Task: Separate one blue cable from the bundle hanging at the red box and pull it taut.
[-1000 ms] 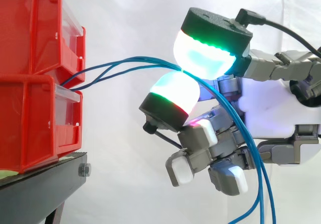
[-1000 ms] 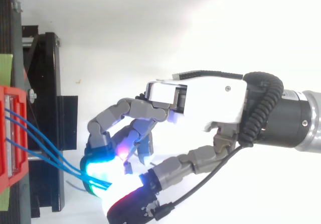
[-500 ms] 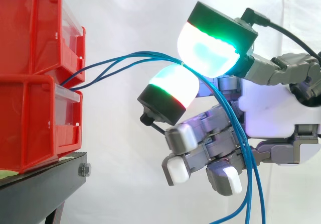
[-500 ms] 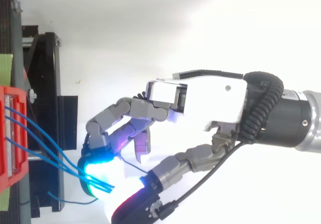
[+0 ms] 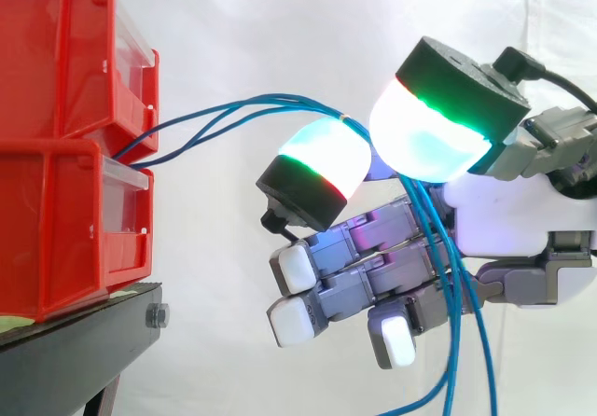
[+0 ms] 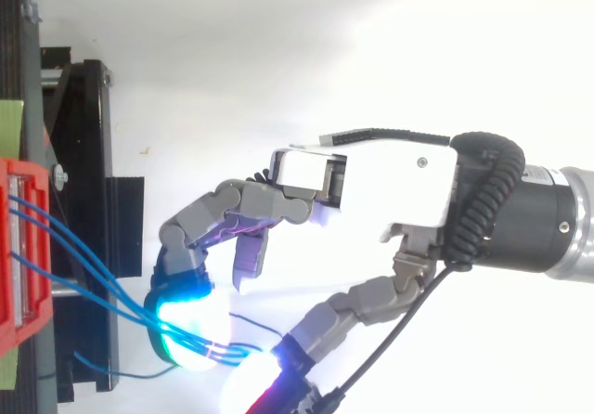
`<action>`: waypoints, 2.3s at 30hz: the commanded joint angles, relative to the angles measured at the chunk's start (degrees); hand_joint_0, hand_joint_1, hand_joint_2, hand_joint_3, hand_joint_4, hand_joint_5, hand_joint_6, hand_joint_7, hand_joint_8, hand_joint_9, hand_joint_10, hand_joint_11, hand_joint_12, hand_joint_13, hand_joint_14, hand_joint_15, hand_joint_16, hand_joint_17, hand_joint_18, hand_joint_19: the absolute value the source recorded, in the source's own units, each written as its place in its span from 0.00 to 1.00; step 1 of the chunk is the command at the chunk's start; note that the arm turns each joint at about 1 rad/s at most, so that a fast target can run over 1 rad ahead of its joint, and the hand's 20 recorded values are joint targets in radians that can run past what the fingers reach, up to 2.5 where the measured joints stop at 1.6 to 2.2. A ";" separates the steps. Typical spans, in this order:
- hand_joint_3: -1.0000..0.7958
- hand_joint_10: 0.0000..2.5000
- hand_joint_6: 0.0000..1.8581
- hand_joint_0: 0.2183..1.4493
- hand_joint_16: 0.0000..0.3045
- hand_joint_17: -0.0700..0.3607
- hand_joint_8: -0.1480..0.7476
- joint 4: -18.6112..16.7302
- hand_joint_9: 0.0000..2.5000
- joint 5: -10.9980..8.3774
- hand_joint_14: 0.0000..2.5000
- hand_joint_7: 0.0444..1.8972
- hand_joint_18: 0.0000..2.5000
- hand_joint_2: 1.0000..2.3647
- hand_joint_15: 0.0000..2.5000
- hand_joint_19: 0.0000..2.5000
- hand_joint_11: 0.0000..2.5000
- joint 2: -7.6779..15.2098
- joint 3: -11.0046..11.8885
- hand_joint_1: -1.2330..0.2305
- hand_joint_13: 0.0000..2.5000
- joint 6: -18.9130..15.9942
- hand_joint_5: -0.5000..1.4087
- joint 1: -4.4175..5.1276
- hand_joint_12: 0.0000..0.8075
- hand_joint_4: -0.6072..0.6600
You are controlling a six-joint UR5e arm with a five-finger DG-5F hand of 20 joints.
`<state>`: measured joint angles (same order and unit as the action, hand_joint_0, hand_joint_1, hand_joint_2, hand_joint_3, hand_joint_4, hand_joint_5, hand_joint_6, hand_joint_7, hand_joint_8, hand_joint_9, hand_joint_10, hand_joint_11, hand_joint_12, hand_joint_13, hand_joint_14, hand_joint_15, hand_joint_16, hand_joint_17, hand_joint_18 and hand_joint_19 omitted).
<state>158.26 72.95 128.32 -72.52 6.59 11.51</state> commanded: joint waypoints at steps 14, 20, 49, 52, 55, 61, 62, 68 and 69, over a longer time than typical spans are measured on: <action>0.28 0.01 0.42 0.28 0.17 0.43 0.54 0.11 0.20 0.00 0.01 0.59 0.32 0.00 0.27 0.33 0.38 0.00 -0.08 0.44 0.20 0.00 0.15 0.00 0.51 0.51; 0.35 0.01 0.44 0.33 0.16 0.42 0.55 0.11 0.24 0.00 0.01 0.58 0.34 0.01 0.28 0.33 0.38 0.00 0.01 0.39 0.23 0.00 0.15 0.00 0.51 0.50; 0.28 0.01 0.48 0.45 0.16 0.42 0.53 0.11 0.29 0.00 0.01 0.63 0.36 0.00 0.28 0.30 0.40 0.00 0.01 0.17 0.26 0.00 0.16 0.09 0.50 0.49; 0.28 0.01 0.48 0.43 0.16 0.42 0.53 0.03 0.28 0.00 0.01 0.63 0.36 0.00 0.28 0.30 0.40 0.00 -0.08 0.16 0.26 0.00 0.16 0.09 0.50 0.49; 0.28 0.01 0.48 0.43 0.16 0.42 0.53 -0.06 0.30 0.00 0.01 0.62 0.36 0.00 0.29 0.30 0.41 0.00 -0.08 0.16 0.27 0.00 0.16 0.00 0.50 0.49; 0.28 0.01 0.47 0.43 0.16 0.41 0.54 -0.06 0.33 0.00 0.01 0.62 0.38 0.00 0.31 0.31 0.44 0.09 -0.08 0.21 0.31 0.00 0.16 0.00 0.51 0.50; 0.28 0.01 0.47 0.43 0.16 0.41 0.54 -0.06 0.34 0.00 0.01 0.62 0.38 0.00 0.32 0.31 0.45 0.00 0.01 0.21 0.31 0.00 0.16 0.00 0.50 0.50; 0.28 0.01 0.48 0.42 0.16 0.42 0.54 -0.06 0.37 0.00 0.01 0.59 0.38 0.00 0.37 0.32 0.50 0.00 -0.08 0.24 0.34 0.00 0.16 0.09 0.52 0.52; 0.28 0.01 0.47 0.42 0.16 0.42 0.54 -0.06 0.37 0.00 0.01 0.59 0.39 0.00 0.37 0.32 0.51 0.00 -0.08 0.24 0.34 0.00 0.16 0.00 0.52 0.51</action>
<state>158.20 72.95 128.33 -72.58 6.59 11.59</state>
